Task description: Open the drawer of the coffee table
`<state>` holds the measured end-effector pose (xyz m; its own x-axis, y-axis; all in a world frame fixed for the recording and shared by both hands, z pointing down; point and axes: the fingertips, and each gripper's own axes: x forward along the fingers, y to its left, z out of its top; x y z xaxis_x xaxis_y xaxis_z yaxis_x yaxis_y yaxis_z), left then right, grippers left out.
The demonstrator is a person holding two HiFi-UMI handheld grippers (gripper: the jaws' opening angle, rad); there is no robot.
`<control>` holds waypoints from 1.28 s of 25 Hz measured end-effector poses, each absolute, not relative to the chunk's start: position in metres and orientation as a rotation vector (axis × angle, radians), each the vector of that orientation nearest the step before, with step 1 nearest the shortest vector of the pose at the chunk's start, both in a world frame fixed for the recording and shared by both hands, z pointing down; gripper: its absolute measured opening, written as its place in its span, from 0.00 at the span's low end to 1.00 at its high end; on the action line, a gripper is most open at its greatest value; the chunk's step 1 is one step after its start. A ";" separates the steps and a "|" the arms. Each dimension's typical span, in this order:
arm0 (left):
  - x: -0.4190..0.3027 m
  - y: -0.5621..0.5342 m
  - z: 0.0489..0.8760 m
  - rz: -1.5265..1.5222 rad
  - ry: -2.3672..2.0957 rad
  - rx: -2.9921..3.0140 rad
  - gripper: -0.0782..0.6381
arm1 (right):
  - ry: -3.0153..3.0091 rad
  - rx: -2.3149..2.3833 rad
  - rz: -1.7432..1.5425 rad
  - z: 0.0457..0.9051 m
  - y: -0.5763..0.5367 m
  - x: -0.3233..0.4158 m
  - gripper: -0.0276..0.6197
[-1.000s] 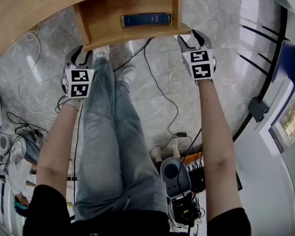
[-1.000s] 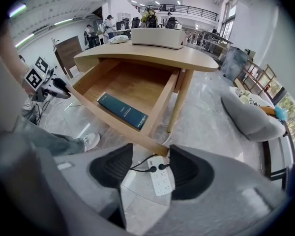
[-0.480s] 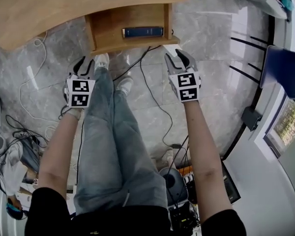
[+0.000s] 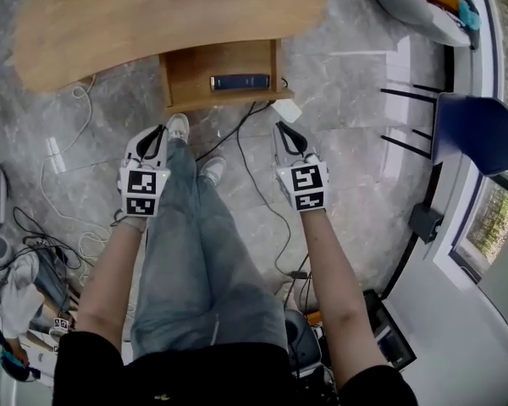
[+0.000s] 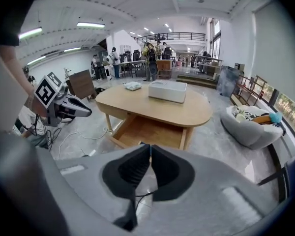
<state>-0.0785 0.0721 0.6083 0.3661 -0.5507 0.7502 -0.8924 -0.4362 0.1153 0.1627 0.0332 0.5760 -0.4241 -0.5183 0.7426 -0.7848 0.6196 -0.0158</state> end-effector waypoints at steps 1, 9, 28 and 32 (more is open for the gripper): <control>-0.078 0.073 0.598 0.853 -1.247 2.116 0.14 | -2.129 1.025 0.478 0.566 0.035 0.160 0.05; -0.071 0.066 0.504 0.680 -1.222 2.177 0.13 | -2.181 1.047 0.469 0.481 0.045 0.138 0.04; -0.078 0.061 0.285 0.455 -1.163 2.267 0.13 | -2.322 1.221 0.450 0.269 0.051 0.103 0.04; -0.091 0.049 0.237 0.431 -1.188 2.311 0.13 | -2.346 1.245 0.419 0.226 0.048 0.094 0.04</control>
<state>-0.0913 0.0495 0.2375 0.5686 -0.6622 0.4881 -0.8211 -0.4927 0.2881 0.0936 0.0479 0.2261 -0.4922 -0.6993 0.5184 -0.8354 0.5468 -0.0557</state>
